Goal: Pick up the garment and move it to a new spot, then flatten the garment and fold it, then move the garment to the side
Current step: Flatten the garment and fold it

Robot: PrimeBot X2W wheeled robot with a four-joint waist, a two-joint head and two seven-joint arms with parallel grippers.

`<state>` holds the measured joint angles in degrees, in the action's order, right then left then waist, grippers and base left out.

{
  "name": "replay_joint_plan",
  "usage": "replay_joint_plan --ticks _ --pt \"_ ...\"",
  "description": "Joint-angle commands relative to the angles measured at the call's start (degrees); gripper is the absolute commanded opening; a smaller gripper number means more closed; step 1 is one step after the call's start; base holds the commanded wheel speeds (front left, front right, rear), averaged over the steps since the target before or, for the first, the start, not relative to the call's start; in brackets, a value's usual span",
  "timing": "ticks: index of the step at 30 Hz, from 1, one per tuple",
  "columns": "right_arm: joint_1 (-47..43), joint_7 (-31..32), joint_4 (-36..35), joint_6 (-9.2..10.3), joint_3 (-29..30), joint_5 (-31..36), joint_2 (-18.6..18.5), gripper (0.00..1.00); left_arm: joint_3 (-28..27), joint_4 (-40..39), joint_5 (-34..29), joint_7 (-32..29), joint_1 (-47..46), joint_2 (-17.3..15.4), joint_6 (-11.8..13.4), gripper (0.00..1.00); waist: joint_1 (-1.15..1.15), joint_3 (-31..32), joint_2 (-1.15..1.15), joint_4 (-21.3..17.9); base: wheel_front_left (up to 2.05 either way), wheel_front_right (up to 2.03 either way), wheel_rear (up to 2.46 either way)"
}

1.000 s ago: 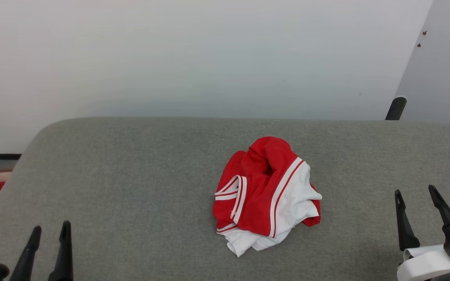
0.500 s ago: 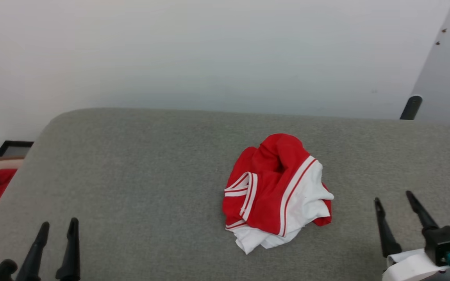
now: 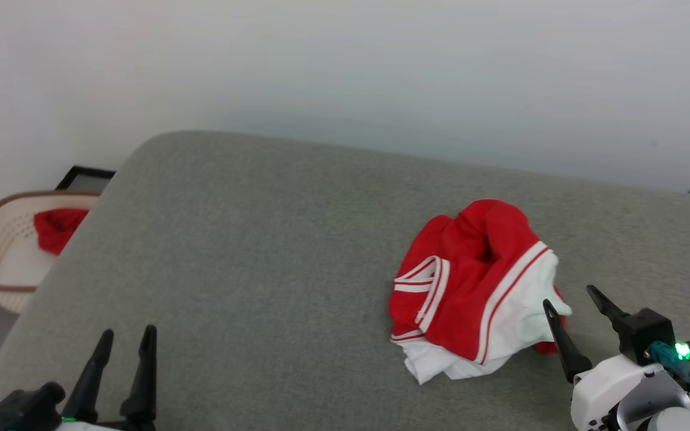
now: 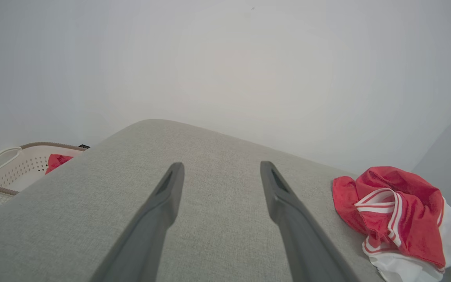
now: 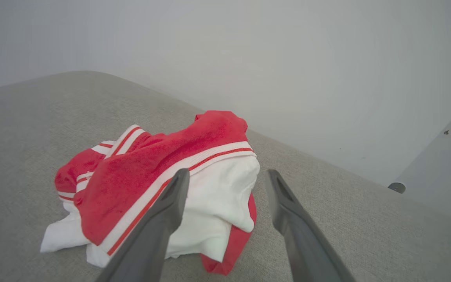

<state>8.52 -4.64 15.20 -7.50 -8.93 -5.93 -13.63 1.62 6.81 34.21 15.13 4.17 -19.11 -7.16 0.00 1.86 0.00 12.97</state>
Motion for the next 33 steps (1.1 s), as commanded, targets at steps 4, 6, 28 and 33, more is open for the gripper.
replay_joint_plan --ticks 4,6,28,33 --pt "1.7 4.45 -0.2 0.03 -0.93 -1.11 -1.35 1.0 0.57 0.44 -0.44 -0.01 -2.05 1.19 -0.28 1.0 0.0 -3.32 0.0 3.79 0.0 0.0 0.0" --pt "1.77 6.24 -0.19 0.03 -0.94 -1.65 -1.73 1.0 0.6 0.54 -0.59 -0.01 -2.69 2.03 -0.32 1.0 0.0 -4.18 0.0 4.78 0.0 0.0 0.0" --pt "4.12 23.81 0.51 0.03 0.32 -3.7 -1.07 0.0 0.55 1.05 -0.69 0.0 -4.7 4.53 -0.37 1.0 0.0 -7.06 0.0 7.79 0.0 0.0 0.0" --pt "5.09 27.33 -1.94 0.03 1.06 -5.09 -1.44 0.0 0.21 0.83 -0.72 0.0 -4.32 4.33 -0.37 1.0 0.0 -6.78 0.0 6.54 0.0 0.0 0.0"
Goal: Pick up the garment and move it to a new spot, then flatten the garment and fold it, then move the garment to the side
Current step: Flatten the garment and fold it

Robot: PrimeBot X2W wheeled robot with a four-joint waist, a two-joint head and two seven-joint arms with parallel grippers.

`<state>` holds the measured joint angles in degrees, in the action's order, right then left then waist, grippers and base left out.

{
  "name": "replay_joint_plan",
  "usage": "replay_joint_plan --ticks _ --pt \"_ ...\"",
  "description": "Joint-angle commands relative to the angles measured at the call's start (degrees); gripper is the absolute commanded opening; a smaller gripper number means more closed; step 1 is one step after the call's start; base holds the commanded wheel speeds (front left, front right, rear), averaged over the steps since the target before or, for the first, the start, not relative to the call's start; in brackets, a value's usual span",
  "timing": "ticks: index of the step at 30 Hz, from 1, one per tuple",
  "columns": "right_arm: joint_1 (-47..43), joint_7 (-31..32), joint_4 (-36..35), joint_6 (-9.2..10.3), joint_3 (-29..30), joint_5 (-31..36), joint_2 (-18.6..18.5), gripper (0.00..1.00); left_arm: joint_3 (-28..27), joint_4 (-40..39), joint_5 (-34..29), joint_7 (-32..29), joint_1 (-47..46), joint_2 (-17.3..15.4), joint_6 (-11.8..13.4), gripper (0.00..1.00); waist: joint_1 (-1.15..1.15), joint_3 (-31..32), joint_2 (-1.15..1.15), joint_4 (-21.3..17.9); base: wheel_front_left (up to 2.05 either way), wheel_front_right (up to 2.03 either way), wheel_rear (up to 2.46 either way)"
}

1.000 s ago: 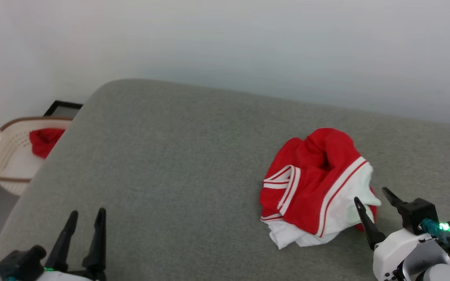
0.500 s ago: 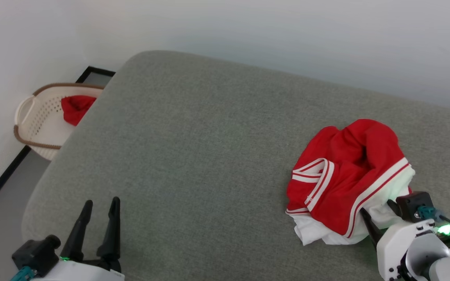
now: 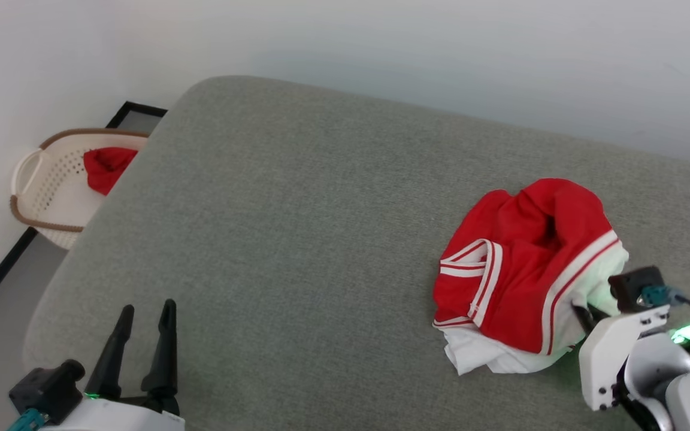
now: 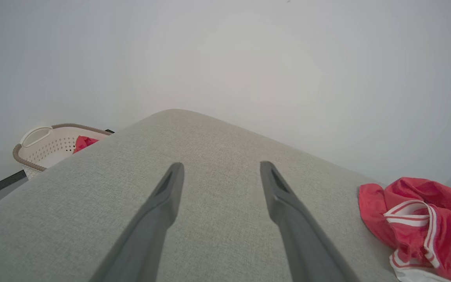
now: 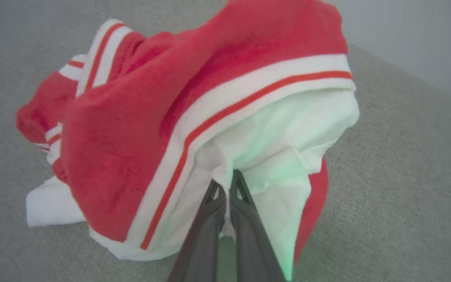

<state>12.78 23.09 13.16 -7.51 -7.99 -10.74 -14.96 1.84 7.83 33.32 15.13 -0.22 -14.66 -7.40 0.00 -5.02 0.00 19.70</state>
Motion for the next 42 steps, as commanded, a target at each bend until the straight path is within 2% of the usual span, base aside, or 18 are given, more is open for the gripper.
replay_joint_plan --ticks 1,11,18,22,29,35,36,37,38,39,40,42 --pt "1.0 0.25 -0.51 0.04 0.16 -0.52 -0.31 0.0 -0.07 -0.18 0.16 0.0 0.13 -0.17 -0.13 1.0 0.0 0.17 0.0 -0.47 0.0 0.0 0.0" --pt "3.33 3.63 -6.15 0.04 3.55 -2.06 -3.55 0.0 -0.43 -0.47 -0.11 0.0 0.75 -0.64 -0.13 1.0 0.0 1.37 0.0 -3.96 0.0 0.0 0.0" --pt "1.38 4.96 -6.39 0.03 8.62 -2.23 -6.17 0.0 0.27 -0.5 0.17 0.0 1.08 -0.95 -0.13 1.0 0.0 2.23 0.0 -6.07 0.0 0.0 0.0" --pt "-0.86 5.21 -4.69 0.04 12.46 -1.62 -5.98 0.0 0.82 -0.22 0.34 0.0 0.91 -1.22 -0.13 1.0 0.0 2.32 0.0 -6.81 0.0 0.0 0.0" --pt "-3.39 1.61 2.51 0.04 17.92 -0.53 -4.75 0.0 1.72 0.31 0.61 0.0 0.29 -1.69 -0.13 1.0 0.0 2.58 0.0 -7.49 0.0 0.0 0.0" --pt "-1.68 -2.31 10.45 0.04 18.71 -0.75 -4.16 0.0 2.2 0.57 0.89 0.0 -0.06 -2.13 -0.14 1.0 0.0 2.56 0.0 -8.29 0.0 0.0 0.0" --pt "-1.24 -2.87 11.63 0.04 18.45 -0.75 -4.26 0.12 2.22 0.61 0.96 0.0 -0.07 -2.17 -0.14 1.0 0.0 2.52 0.0 -8.48 0.0 0.0 0.0" --pt "-0.86 -3.33 12.62 0.04 18.14 -0.69 -4.37 0.3 2.24 0.64 1.0 0.0 -0.1 -2.21 -0.14 1.0 0.0 2.47 0.0 -8.71 0.0 0.0 0.0" --pt "-0.38 -3.72 13.59 0.04 17.82 -0.74 -4.48 0.44 2.27 0.67 1.09 0.0 -0.12 -2.28 -0.14 1.0 0.0 2.42 0.0 -8.99 0.0 0.0 0.0" --pt "0.15 -4.06 14.42 0.04 17.45 -0.82 -4.72 0.69 2.3 0.69 1.13 0.0 -0.21 -2.31 -0.14 1.0 0.0 2.36 0.0 -9.22 0.0 0.0 0.0" --pt "1.01 -4.74 14.78 0.04 17.14 -1.03 -4.84 1.0 2.18 0.71 1.15 0.0 -0.26 -2.37 -0.14 1.0 0.0 2.28 0.0 -9.55 0.0 0.0 0.0" --pt "2.13 -4.99 15.42 0.04 16.51 -1.01 -5.11 1.0 2.12 0.62 1.13 -0.01 -0.4 -2.44 -0.14 1.0 0.0 2.23 0.0 -10.16 0.0 0.0 0.0"
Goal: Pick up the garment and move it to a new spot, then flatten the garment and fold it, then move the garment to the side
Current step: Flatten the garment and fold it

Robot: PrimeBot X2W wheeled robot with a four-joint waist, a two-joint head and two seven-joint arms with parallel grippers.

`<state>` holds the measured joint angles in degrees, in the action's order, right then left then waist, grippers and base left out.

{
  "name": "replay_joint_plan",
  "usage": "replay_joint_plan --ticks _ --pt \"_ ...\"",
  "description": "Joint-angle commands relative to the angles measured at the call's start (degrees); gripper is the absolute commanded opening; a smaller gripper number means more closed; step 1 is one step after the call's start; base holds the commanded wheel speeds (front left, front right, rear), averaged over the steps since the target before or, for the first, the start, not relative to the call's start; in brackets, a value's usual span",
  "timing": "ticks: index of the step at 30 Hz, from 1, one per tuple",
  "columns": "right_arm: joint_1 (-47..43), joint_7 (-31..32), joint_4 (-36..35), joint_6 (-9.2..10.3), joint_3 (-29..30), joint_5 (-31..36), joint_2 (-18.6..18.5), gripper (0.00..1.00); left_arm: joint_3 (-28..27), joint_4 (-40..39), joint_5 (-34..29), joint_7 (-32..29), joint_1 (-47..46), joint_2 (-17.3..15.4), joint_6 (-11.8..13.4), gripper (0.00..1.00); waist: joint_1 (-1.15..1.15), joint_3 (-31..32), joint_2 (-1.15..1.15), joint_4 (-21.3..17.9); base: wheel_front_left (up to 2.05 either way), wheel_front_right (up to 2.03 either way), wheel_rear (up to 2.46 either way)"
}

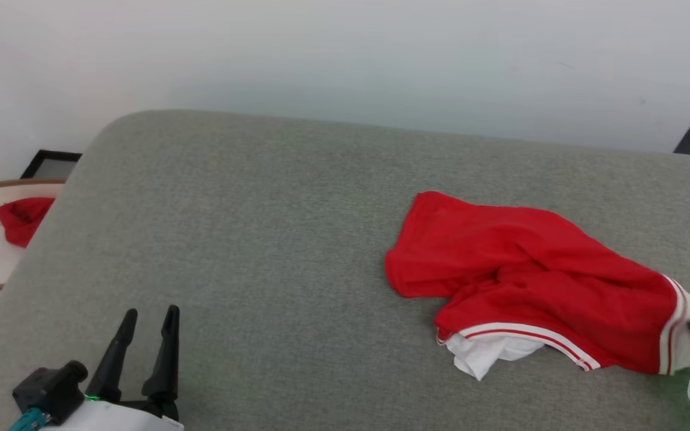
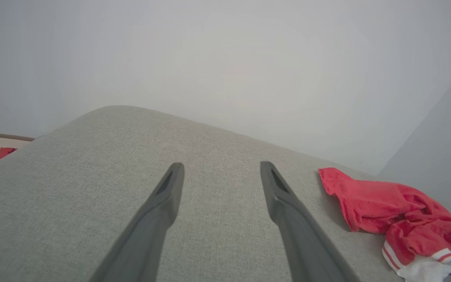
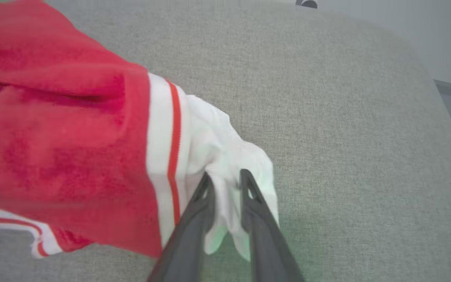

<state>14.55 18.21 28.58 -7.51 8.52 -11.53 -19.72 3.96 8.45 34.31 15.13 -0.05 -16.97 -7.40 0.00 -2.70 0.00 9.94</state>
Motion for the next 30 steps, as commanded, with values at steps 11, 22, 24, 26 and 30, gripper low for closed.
replay_joint_plan --ticks 11,22,24,26,30 --pt "1.77 -2.46 -7.54 0.04 -3.9 -3.18 -1.41 1.0 -0.57 -1.47 0.23 0.0 -0.14 -1.33 -0.14 1.0 0.0 0.24 0.0 -4.95 0.0 0.0 0.0" --pt "-4.12 -8.14 -21.51 0.04 -2.88 -2.29 5.25 1.0 1.29 -5.33 3.16 -2.48 -0.1 -3.72 -0.14 1.0 0.0 -1.25 0.0 -10.89 0.0 0.0 0.0" --pt "-5.01 -8.73 -22.68 0.04 -2.43 -2.13 6.36 1.0 2.09 -6.83 4.42 -4.05 -0.58 -4.34 -0.14 1.0 0.0 -1.88 0.0 -11.88 0.0 0.0 0.0" --pt "-5.64 -9.26 -23.47 0.04 -2.21 -2.12 7.38 1.0 2.85 -8.43 6.71 -6.0 -1.09 -4.93 -0.14 1.0 0.0 -2.58 0.0 -12.73 0.0 0.0 0.0" --pt "-5.79 -9.72 -24.18 0.04 -1.87 -1.94 8.21 1.0 4.08 -10.77 10.18 -10.15 -1.87 -6.05 -0.14 1.0 0.0 -3.73 0.0 -13.85 0.0 0.0 0.0"
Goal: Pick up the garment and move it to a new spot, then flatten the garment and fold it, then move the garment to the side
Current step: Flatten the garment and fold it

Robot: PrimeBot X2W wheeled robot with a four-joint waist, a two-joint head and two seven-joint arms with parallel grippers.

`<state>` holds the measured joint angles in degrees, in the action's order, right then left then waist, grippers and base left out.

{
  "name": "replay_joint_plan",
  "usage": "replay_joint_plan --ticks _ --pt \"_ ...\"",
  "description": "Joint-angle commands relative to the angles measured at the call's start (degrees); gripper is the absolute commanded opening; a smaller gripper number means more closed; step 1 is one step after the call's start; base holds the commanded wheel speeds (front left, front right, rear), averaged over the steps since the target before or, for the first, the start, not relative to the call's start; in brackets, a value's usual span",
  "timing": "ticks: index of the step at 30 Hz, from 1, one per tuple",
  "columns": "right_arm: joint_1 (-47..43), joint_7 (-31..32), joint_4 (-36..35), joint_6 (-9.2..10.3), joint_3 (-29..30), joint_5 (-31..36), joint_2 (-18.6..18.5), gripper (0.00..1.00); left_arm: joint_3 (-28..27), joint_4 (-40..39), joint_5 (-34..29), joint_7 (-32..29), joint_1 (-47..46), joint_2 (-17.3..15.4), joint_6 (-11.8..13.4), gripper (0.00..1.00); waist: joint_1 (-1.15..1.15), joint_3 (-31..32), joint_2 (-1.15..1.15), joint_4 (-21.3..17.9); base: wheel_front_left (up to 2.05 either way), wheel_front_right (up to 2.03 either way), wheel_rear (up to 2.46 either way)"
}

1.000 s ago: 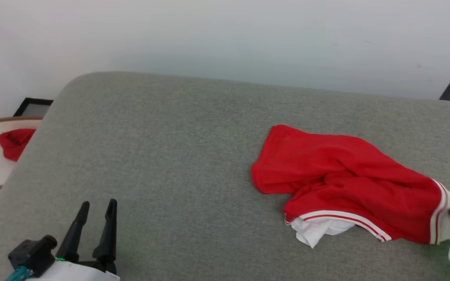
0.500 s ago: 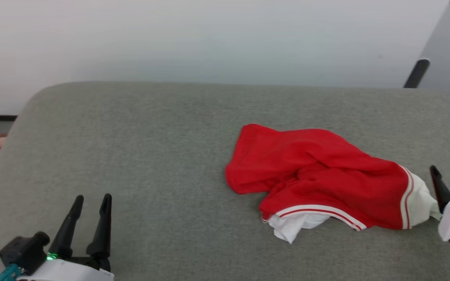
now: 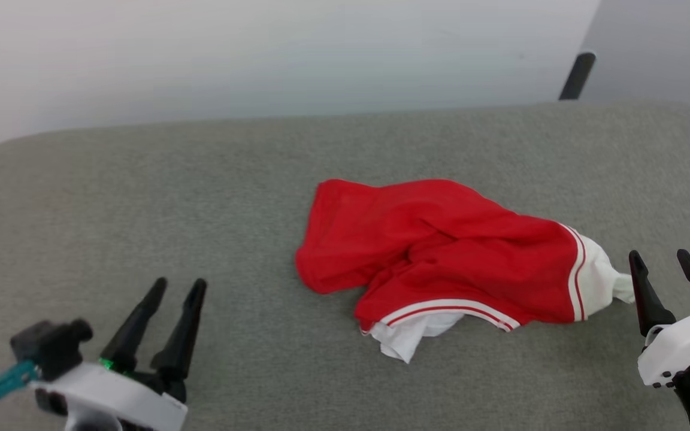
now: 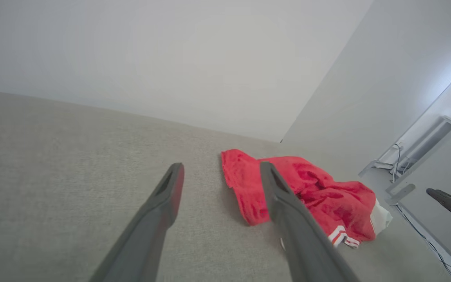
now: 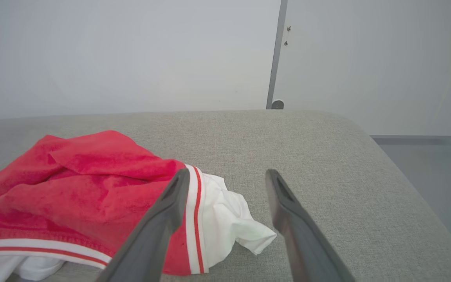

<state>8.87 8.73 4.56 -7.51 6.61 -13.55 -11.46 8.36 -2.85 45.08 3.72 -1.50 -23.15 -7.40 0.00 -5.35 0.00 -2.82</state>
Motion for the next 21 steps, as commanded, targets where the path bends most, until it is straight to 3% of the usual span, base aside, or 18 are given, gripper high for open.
replay_joint_plan --ticks 1,21 --pt "-0.02 -0.31 -0.3 0.04 0.15 0.21 0.13 1.0 -0.01 -0.47 0.41 -0.29 -0.99 -0.3 -0.14 1.0 0.0 -1.51 0.0 -1.47 0.0 0.0 0.0" --pt "4.09 -3.42 0.62 0.04 0.14 1.47 2.9 1.0 6.67 -19.53 4.18 -26.18 -8.73 -9.91 3.01 1.0 0.0 -9.17 0.0 -8.77 0.0 0.0 0.0"
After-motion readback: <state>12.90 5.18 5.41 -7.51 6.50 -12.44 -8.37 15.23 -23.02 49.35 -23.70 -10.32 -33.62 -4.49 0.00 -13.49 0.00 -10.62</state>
